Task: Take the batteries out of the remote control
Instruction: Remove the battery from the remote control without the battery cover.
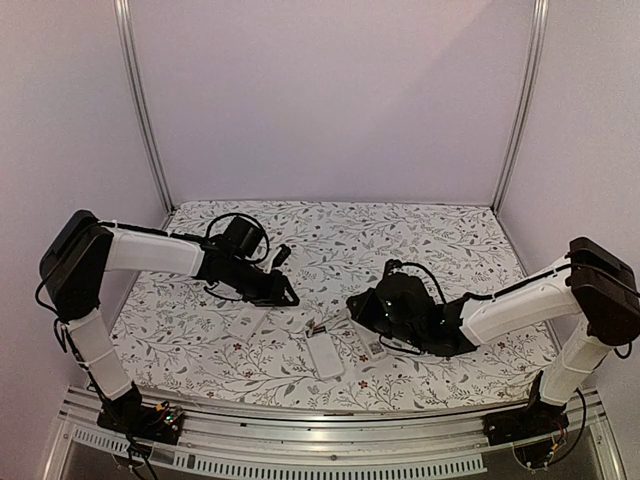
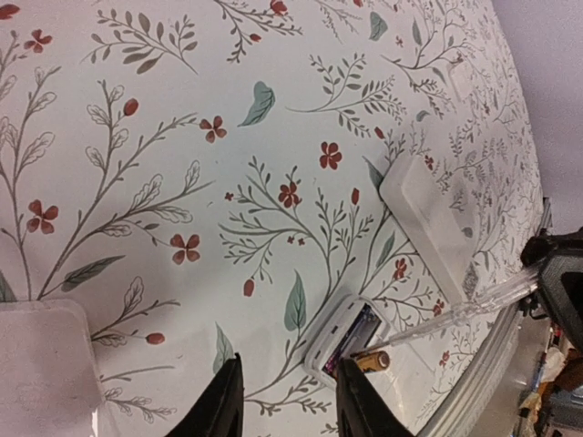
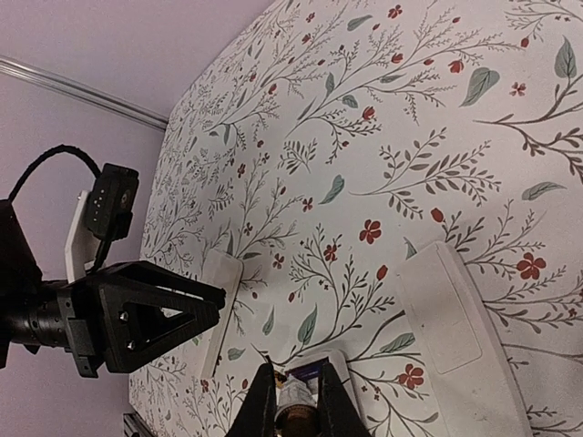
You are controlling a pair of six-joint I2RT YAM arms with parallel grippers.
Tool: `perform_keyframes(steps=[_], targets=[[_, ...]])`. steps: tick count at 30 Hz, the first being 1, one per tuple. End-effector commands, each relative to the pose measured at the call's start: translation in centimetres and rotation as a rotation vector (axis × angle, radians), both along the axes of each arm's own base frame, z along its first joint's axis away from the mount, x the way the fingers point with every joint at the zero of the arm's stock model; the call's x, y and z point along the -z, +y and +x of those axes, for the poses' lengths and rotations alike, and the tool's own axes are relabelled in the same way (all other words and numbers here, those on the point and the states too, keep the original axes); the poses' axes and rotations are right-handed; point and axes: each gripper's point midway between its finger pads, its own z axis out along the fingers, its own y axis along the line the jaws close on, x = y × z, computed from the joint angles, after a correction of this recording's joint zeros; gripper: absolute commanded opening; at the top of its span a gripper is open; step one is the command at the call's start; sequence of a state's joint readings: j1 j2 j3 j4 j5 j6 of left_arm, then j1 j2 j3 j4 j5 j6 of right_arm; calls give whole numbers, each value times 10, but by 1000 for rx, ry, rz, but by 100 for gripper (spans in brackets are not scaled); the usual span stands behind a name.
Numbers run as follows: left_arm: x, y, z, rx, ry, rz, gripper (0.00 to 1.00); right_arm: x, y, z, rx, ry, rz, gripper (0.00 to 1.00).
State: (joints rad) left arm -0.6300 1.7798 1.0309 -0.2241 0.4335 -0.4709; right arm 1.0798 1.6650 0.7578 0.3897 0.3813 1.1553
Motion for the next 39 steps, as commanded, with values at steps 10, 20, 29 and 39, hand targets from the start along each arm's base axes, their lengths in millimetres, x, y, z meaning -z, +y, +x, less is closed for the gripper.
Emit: perform_keyframes(steps=[10, 20, 29, 39], targets=[[8, 2, -3, 12, 6, 21, 35, 10, 26, -1, -68, 26, 20, 0], [9, 1, -4, 14, 10, 21, 35, 13, 34, -9, -100, 54, 47, 0], [9, 1, -4, 14, 9, 21, 35, 8, 36, -21, -112, 85, 108, 0], [9, 2, -5, 14, 13, 22, 35, 14, 28, -29, -103, 108, 109, 0]])
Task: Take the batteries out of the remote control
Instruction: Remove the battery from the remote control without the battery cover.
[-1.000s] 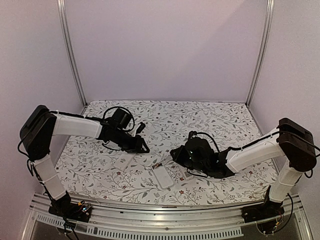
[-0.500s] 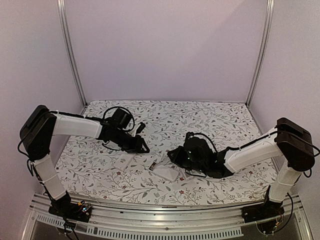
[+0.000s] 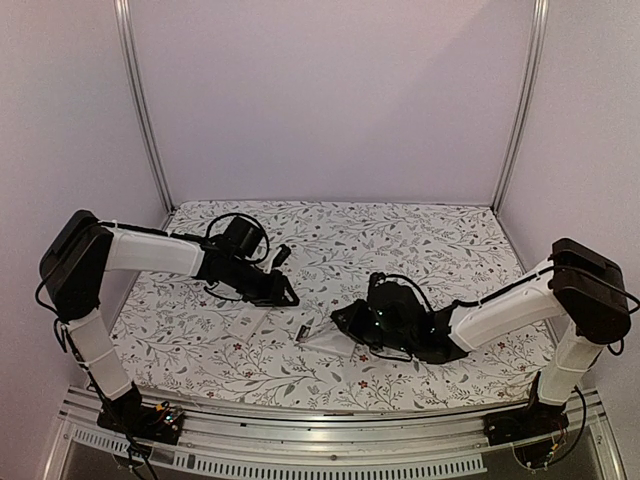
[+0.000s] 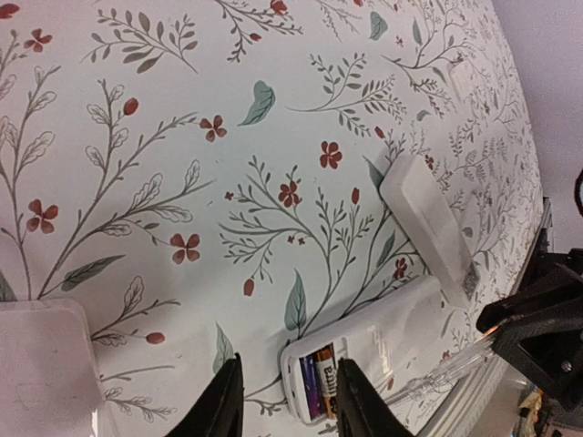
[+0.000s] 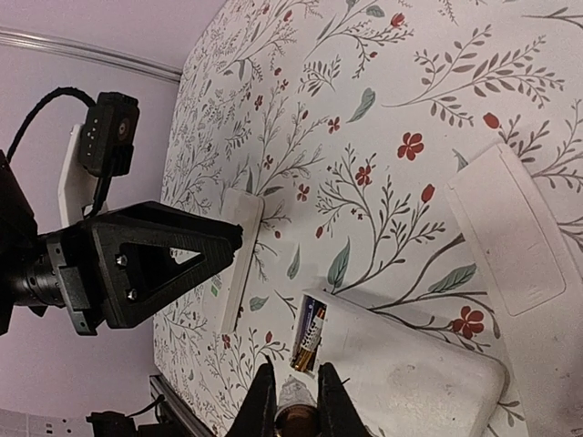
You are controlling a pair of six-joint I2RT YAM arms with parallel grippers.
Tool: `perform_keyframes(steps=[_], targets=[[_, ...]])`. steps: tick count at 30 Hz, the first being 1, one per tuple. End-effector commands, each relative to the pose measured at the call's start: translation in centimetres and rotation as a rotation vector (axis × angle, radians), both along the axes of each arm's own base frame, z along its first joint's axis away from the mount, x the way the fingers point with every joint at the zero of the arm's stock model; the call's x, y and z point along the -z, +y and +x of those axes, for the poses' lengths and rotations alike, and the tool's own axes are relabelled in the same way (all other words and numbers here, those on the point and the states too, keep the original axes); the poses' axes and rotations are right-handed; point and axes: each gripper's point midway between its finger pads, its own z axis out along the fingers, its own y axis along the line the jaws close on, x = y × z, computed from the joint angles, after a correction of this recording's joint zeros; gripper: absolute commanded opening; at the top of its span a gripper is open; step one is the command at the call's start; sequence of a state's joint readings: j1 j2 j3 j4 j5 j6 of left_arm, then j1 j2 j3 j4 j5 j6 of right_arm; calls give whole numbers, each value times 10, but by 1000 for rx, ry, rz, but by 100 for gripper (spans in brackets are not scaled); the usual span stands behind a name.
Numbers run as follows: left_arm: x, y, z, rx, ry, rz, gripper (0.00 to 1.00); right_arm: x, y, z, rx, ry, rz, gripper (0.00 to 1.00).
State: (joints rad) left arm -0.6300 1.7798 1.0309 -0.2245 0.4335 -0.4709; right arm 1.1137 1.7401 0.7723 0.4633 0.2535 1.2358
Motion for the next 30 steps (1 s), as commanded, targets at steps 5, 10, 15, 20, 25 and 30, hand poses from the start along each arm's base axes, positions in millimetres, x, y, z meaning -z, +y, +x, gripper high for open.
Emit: perform_keyframes(steps=[5, 10, 15, 20, 25, 30], targets=[[9, 2, -4, 13, 8, 23, 35, -9, -10, -5, 20, -18, 11, 0], [9, 2, -4, 13, 8, 22, 35, -29, -20, -1, 44, -85, -22, 0], [9, 1, -5, 15, 11, 19, 35, -28, -31, 1, 78, -92, -61, 0], [9, -2, -7, 27, 11, 14, 35, -22, -27, 3, 79, -80, -79, 0], [15, -7, -14, 47, 32, 13, 35, -14, -23, 5, 78, -71, -101, 0], [29, -16, -30, 83, 78, 24, 33, -9, -18, 7, 71, -70, -113, 0]])
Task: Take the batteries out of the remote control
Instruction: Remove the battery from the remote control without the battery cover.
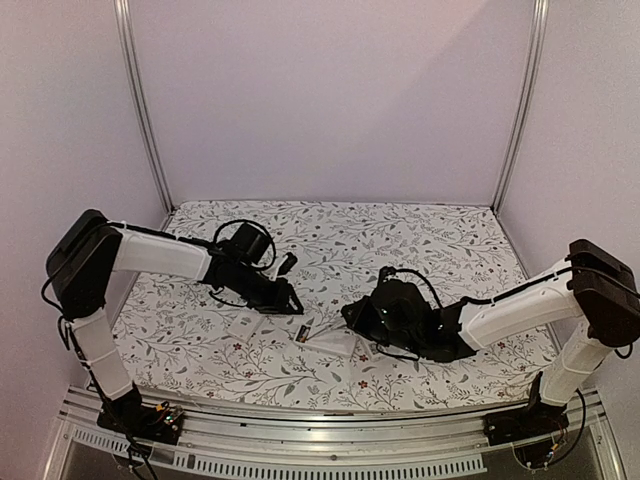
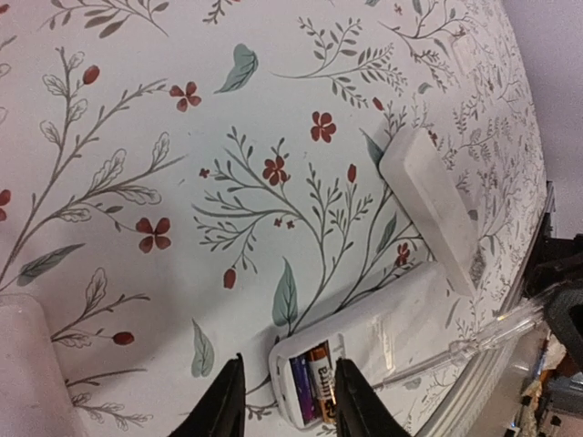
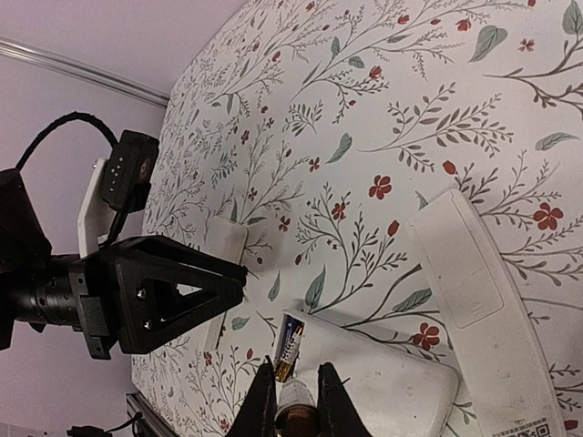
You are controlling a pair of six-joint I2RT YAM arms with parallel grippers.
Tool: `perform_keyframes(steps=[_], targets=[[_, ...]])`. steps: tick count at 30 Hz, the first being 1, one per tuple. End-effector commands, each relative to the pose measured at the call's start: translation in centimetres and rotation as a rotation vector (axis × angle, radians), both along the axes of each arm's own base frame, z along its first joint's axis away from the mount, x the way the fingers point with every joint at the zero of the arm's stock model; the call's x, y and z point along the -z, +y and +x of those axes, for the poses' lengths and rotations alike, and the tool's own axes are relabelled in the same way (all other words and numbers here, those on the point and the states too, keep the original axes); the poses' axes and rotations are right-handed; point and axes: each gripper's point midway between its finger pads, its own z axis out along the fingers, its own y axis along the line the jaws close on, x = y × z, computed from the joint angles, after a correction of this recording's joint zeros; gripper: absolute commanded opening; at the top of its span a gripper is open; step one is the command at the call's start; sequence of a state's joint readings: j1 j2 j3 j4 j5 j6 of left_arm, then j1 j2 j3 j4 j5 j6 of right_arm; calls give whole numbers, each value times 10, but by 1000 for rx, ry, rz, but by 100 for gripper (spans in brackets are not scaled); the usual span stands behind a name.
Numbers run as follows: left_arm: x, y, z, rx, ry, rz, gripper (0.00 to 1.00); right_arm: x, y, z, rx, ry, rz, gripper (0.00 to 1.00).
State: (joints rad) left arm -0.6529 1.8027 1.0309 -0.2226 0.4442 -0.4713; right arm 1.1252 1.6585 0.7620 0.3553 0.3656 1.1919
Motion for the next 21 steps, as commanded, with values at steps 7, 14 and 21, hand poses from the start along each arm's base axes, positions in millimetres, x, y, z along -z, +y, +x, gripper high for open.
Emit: perform_keyframes(steps=[7, 14, 21], targets=[[40, -13, -36, 74, 122, 38, 29, 10, 8, 6, 7, -13, -45, 0], [51, -10, -39, 69, 143, 67, 21, 18, 8, 9, 19, -27, -62, 0], [52, -10, -40, 72, 147, 71, 13, 23, 4, 13, 51, -45, -54, 0]])
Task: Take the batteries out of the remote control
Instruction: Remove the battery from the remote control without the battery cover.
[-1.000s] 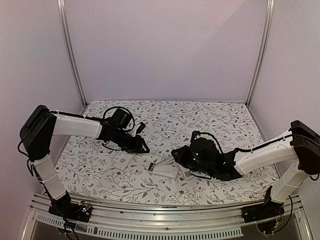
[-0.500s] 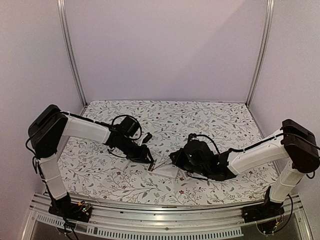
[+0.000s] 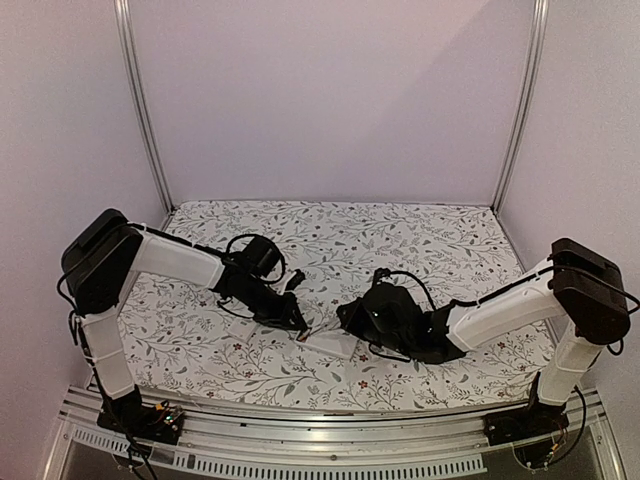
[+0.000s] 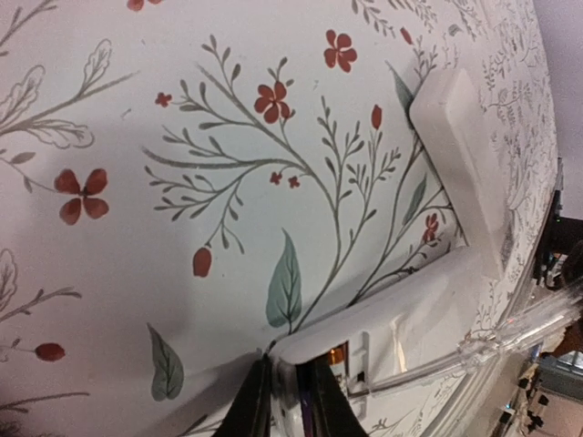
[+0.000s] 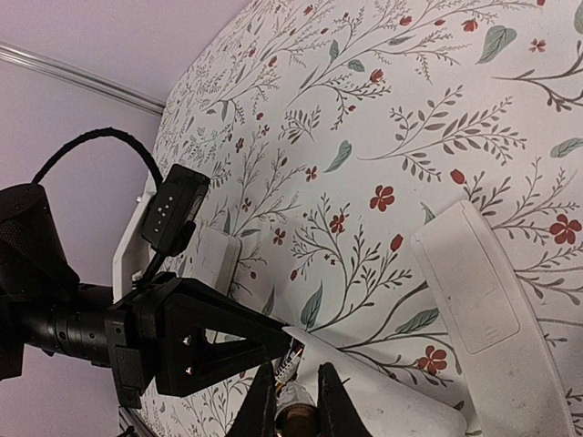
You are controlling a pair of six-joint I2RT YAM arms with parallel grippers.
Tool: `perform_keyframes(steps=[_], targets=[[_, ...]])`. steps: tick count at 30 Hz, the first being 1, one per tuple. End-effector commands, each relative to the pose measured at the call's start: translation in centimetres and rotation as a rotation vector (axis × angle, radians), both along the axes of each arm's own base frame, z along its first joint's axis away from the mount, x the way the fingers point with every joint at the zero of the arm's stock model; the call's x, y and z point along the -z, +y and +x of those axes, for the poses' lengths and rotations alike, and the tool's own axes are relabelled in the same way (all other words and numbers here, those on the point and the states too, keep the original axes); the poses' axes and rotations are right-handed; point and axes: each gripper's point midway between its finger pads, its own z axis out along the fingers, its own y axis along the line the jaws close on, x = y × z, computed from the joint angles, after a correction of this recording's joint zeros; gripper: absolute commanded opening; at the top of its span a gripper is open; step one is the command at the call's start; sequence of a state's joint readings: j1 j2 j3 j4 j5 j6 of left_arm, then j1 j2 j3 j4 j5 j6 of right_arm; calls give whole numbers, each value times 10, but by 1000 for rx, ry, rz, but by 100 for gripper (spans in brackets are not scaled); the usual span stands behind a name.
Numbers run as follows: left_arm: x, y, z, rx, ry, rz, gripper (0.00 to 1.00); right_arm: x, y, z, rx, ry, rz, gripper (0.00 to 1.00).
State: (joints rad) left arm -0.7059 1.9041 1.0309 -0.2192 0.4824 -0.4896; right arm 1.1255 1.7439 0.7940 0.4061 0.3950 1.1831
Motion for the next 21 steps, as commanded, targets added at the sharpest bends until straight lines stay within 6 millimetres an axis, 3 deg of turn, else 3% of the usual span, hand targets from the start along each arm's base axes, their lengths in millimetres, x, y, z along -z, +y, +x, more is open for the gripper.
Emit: perform_keyframes(steps=[1, 6, 11, 21], targets=[[15, 3, -11, 14, 36, 38, 13, 10, -7, 5, 42, -33, -34, 0], [10, 5, -7, 3, 12, 46, 12, -2, -17, 10, 98, -85, 3, 0], [-4, 16, 10, -53, -60, 55, 15, -9, -19, 15, 114, -124, 4, 0], [-35, 41, 45, -161, -136, 13, 24, -10, 5, 14, 26, -140, 14, 0]])
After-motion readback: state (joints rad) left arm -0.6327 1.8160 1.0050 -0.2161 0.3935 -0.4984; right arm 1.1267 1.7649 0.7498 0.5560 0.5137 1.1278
